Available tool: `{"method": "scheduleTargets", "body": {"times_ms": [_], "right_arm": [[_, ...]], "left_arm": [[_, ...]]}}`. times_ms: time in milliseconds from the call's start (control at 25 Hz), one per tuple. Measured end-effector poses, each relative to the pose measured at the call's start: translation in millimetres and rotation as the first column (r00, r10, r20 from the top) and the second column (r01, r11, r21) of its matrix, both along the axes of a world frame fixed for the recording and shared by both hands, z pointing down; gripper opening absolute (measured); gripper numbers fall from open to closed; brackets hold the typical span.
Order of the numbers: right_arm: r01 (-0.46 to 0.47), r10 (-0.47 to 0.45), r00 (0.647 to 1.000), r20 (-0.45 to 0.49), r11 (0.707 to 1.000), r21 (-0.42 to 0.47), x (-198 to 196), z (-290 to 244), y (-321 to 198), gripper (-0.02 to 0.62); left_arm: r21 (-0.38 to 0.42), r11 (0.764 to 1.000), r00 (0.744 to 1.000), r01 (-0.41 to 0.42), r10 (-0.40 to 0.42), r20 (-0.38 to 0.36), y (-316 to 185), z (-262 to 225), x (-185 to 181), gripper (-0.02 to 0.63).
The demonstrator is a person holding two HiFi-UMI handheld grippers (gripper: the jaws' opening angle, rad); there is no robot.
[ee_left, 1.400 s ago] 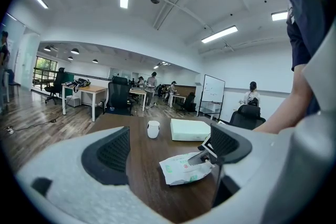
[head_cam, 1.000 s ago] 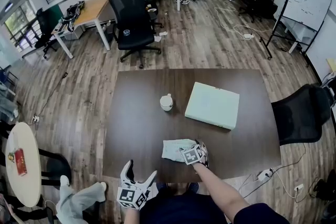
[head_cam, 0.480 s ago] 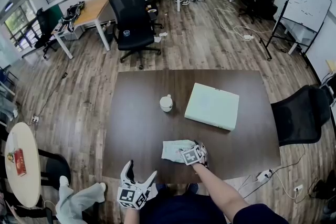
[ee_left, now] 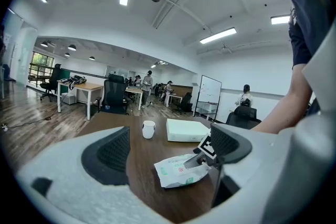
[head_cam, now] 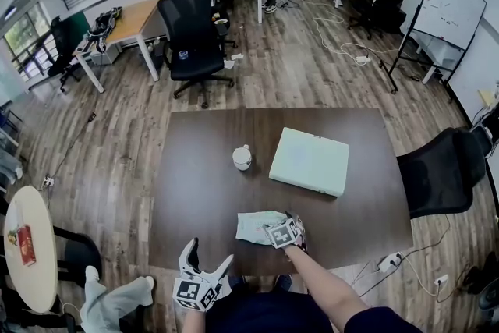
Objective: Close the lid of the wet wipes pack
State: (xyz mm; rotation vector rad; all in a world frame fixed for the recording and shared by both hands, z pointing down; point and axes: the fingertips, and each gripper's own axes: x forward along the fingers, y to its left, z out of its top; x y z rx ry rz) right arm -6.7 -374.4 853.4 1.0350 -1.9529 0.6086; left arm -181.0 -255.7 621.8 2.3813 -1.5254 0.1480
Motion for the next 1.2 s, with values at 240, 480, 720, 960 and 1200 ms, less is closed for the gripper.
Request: {"method": "scheduleTargets", "body": {"times_ms": [240,480,720,960,1200], "right_arm": [[-0.030,0.022,0.996,0.087,0.995,0.091,10,-26,4,0.430],[-0.093,0.065,0.978,0.199,0.987,0.134,20,-69,23,0.430],[-0.163,0.110,0.951,0.289,0.973,0.165,29,-101,37,0.426],[-0.205,0.126,0.915,0.383,0.964,0.172,33,-121,64,0.425],[-0.211,0.095,0.914,0.394,0.942,0.262,37,-141,80,0.416]], "left_arm": [[-0.004,1.000,1.000,-0.019,0.019,-0.008,0,5,2,0.469],[-0.012,0.996,0.996,-0.083,0.083,-0.010,-1,7,22,0.469],[-0.015,0.994,0.994,-0.110,0.110,-0.011,-9,7,26,0.468],[-0.021,0.991,0.991,-0.130,0.129,-0.020,-16,9,31,0.467],[-0.012,0.990,0.990,-0.142,0.141,-0.014,-18,7,29,0.466]]}}
